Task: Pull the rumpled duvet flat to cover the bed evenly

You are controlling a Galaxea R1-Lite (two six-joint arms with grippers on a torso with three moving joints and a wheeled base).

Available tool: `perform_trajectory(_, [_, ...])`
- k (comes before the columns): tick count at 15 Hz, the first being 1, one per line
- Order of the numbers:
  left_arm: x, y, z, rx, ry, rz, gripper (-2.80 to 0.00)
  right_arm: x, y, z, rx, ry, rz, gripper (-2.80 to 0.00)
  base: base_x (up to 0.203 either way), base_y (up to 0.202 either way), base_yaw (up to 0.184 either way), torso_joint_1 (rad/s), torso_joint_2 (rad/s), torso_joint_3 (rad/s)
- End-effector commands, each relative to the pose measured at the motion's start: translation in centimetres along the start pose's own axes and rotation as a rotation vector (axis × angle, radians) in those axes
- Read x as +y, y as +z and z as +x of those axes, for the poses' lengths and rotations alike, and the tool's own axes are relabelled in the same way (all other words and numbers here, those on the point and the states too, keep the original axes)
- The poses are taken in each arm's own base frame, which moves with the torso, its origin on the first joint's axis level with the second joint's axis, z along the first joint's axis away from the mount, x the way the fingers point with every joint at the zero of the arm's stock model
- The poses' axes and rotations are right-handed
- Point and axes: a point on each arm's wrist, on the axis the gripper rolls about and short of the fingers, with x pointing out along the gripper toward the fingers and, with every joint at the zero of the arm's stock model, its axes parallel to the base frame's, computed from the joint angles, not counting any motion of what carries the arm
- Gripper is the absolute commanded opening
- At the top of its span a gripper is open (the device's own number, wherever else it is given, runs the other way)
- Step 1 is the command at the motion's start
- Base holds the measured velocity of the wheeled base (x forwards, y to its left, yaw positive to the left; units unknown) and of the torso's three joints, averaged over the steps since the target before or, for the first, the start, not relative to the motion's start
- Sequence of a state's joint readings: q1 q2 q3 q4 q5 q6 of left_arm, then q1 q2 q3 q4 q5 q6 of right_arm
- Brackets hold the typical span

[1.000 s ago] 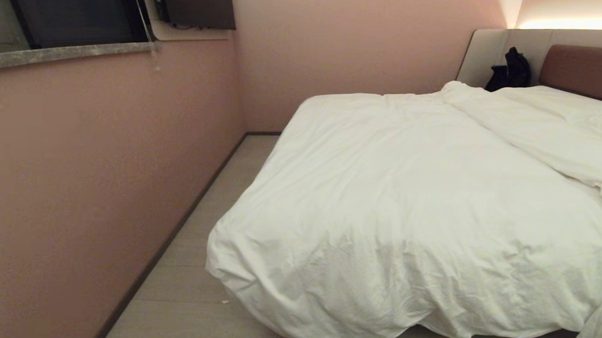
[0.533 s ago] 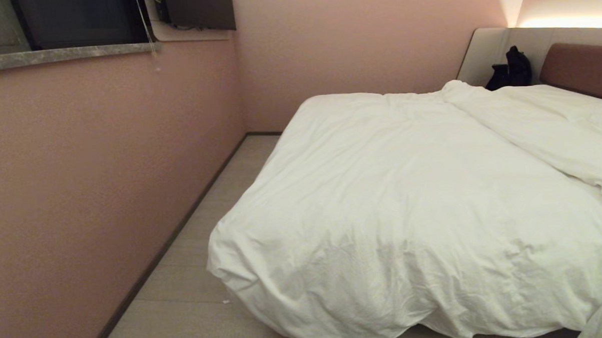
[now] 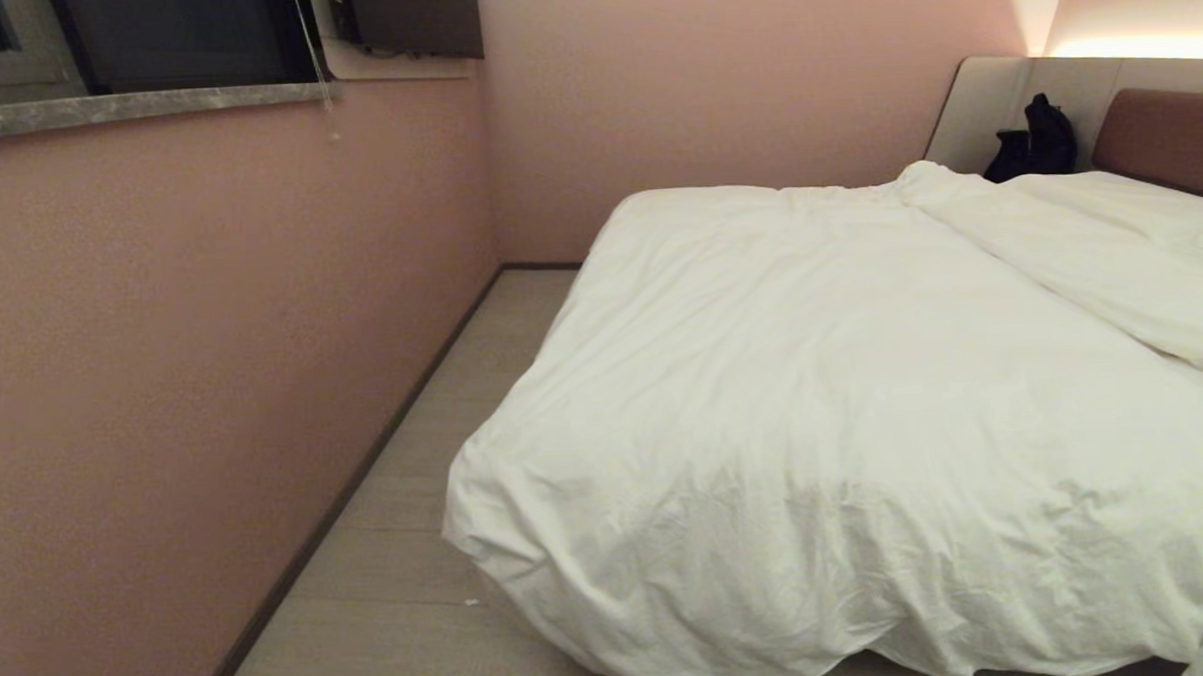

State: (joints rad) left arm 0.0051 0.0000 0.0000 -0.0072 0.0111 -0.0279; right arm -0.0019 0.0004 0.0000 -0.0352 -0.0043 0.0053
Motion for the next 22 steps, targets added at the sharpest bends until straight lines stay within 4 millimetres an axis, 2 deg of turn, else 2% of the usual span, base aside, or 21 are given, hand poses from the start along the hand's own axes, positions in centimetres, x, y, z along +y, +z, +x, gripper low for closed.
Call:
perform_trajectory(1, [0.00,0.00,0.00,0.000,0.002,-0.001,-2.80,0.00,0.00,0.00,-0.001,0.000,-0.001,-2.80,0.000,0.195,0.001,0.002,0.00,0.002])
perform_trajectory(14, [0.00,0.00,0.00,-0.001,0.002,-0.004,-2.80,0.00,0.00,0.00,-0.001,0.000,0.001,-2.80,0.000,0.194,0.000,0.003,0.00,0.002])
perform_trajectory(22, [0.00,0.00,0.00,-0.001,0.002,-0.004,-2.80,0.00,0.00,0.00,-0.001,0.000,-0.001,-2.80,0.000,0.013,0.000,0.000,0.00,0.000])
